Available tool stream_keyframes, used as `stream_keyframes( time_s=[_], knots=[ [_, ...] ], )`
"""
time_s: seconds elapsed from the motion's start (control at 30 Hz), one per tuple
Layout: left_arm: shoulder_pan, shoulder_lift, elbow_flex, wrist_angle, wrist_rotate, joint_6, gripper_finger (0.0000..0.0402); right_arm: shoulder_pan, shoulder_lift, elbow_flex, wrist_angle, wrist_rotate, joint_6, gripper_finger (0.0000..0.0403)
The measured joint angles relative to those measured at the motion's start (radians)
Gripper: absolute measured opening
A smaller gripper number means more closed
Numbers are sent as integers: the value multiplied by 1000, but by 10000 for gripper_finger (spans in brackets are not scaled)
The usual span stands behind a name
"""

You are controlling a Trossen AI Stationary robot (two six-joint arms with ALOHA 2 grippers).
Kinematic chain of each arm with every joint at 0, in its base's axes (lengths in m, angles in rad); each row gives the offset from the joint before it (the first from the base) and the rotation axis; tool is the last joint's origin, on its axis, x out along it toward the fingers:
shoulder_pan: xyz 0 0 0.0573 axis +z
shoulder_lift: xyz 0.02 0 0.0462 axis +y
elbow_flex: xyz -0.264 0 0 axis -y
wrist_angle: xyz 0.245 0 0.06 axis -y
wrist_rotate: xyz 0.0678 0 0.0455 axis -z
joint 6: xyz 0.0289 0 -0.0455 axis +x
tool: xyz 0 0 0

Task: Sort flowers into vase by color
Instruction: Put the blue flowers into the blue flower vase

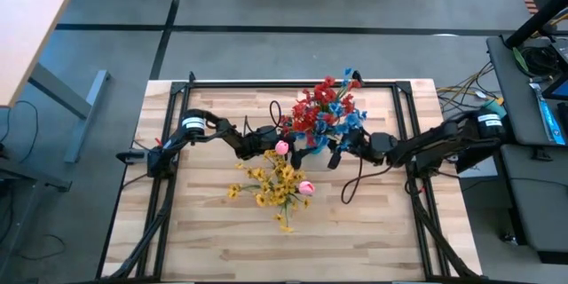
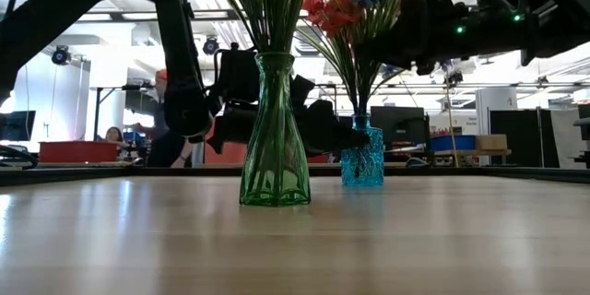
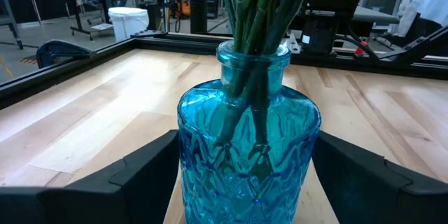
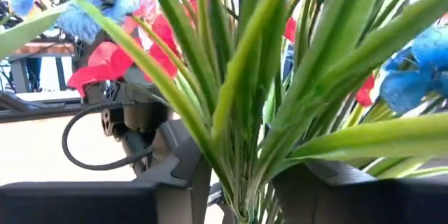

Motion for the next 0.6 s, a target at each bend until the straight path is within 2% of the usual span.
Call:
stream_keyframes(
  time_s=[0.17,0.33,0.47,0.6],
  knots=[
    [0,0,0,0,0,0,293,-1,-19,23,-129,-2,36,75],
    [0,0,0,0,0,0,293,-1,20,79,-228,1,54,32],
    [0,0,0,0,0,-2,293,0,38,97,-235,5,35,20],
    [0,0,0,0,0,-6,293,0,35,97,-239,1,34,31]
  ],
)
